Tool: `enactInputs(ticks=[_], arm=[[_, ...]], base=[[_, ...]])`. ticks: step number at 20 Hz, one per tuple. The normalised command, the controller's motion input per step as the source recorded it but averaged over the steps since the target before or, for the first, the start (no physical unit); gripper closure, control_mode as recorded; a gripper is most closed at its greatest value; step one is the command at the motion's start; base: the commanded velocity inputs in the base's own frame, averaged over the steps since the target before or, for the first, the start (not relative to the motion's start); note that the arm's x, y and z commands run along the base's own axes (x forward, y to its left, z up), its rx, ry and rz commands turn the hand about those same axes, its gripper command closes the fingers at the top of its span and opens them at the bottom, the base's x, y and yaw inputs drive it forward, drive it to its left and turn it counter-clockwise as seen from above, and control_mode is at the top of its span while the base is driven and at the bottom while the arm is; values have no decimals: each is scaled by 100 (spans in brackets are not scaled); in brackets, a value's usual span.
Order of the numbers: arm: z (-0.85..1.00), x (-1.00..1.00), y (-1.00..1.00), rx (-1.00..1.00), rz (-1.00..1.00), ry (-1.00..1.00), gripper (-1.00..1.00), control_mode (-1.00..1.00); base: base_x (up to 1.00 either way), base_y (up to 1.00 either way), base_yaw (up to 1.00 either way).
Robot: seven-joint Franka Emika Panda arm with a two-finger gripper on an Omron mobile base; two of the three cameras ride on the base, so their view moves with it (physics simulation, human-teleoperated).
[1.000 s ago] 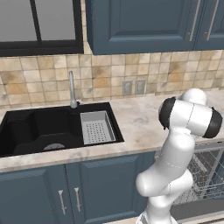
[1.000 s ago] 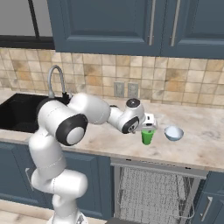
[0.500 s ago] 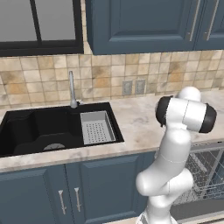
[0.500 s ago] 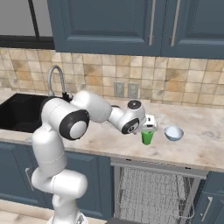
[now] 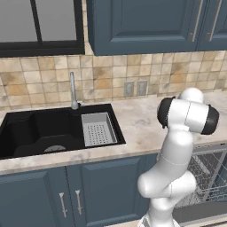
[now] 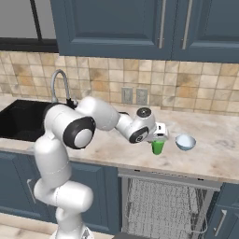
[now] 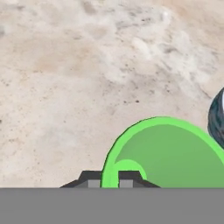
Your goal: Pick up the cup and bowl from the counter, place them in the dishwasher, and close the dishwasher door.
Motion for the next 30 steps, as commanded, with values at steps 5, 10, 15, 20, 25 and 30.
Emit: enactInputs(ticks=[5, 10, 15, 20, 25, 30], arm=[[2, -39, 0, 0, 0, -11, 100, -100], [21, -46, 0, 0, 0, -13, 100, -100], [31, -39, 0, 1, 0, -10, 100, -100], [34, -39, 0, 13, 0, -6, 100, -100], [40, -51, 0, 25, 0, -7, 100, -100], [35, -55, 0, 29, -6, -7, 100, -100]], base=[[0, 0, 0], [0, 0, 0], [0, 0, 0], [0, 0, 0], [0, 0, 0], [0, 0, 0]])
